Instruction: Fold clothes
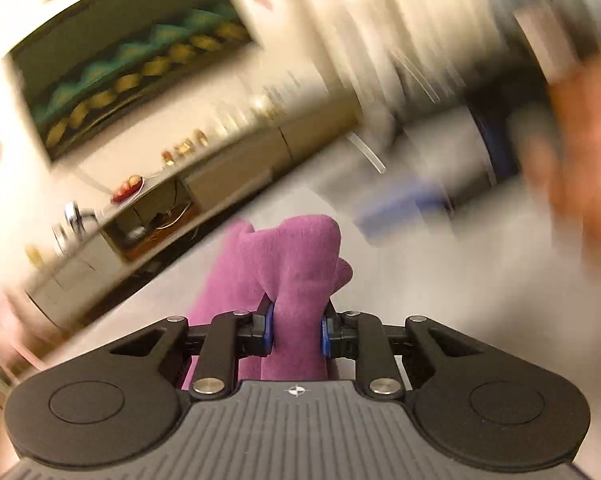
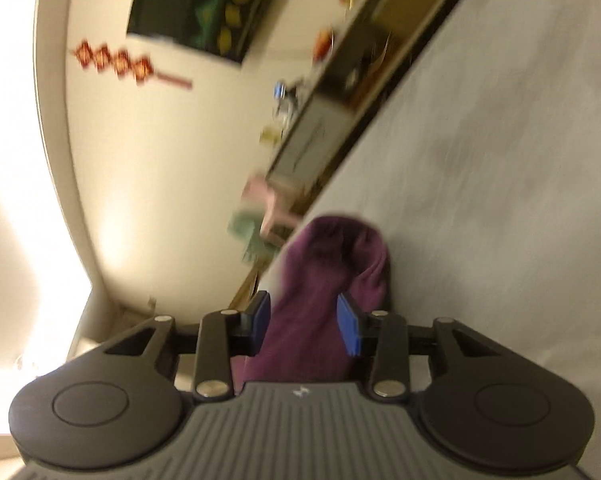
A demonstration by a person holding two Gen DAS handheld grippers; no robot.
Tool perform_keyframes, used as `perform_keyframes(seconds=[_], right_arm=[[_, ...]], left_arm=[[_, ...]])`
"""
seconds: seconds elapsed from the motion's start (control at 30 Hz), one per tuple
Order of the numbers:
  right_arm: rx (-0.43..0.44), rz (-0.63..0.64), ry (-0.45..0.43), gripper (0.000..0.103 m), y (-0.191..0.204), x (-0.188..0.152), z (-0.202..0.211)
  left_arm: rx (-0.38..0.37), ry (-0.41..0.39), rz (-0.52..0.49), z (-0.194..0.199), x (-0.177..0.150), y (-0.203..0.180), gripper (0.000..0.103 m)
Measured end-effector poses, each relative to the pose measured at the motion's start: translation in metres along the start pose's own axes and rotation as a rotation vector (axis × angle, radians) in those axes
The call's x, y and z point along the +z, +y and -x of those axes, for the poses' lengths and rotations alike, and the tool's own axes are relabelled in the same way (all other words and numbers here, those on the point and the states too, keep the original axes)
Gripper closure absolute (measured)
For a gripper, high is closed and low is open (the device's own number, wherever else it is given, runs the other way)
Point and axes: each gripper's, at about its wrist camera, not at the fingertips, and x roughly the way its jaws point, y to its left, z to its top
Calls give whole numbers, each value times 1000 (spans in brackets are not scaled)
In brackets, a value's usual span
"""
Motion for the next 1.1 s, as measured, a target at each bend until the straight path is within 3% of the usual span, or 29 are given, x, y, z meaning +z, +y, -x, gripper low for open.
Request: perform_keyframes(seconds=[0.1,0.17,0.2,0.27,0.3,0.37,0.43,0.6,0.7,0.77,0.83,0.9,0.97,1.03,1.1], right_arm=[[-36,80,-73,65,14,7,20],[-53,148,-98,62,25,6,24],[-68,188,-102,56,31,3,23],[-111,271,-100,51,41,-4,18],[-142,314,-91,50,45,-9,16],[-225,389,-47,50,45,-21,4],[-291,427,3,51,44,-34,-10],[-326,571,79,54,66,-70,-31],[-339,740,155,61,81,-99,-46],[-383,817,237,64,73,-106,-59],[-384,818,252,90,64,-93,-56],[-427,766,246,102,59,-66,-49],[-552,796,209,102,57,-42,-44],[-675,842,172,85,58,-28,-37],[-670,866,141,76,70,-32,-23]], left_arm=[[-67,-163,421,33,27,60,81],[-80,-196,692,38,19,93,80],[-83,-200,824,39,11,107,78],[-60,-118,1045,32,-32,121,57],[-13,-36,1104,26,-58,123,49],[75,120,1209,17,-110,126,48],[99,177,1237,22,-138,127,48],[96,80,1057,31,-106,134,48],[96,65,889,11,-77,134,47],[105,99,825,-6,-73,127,47],[97,140,816,-13,-83,120,47],[58,166,816,-9,-92,110,47],[19,180,799,-7,-95,101,47],[-9,178,775,-9,-94,95,46],[-20,171,743,-11,-91,91,46]])
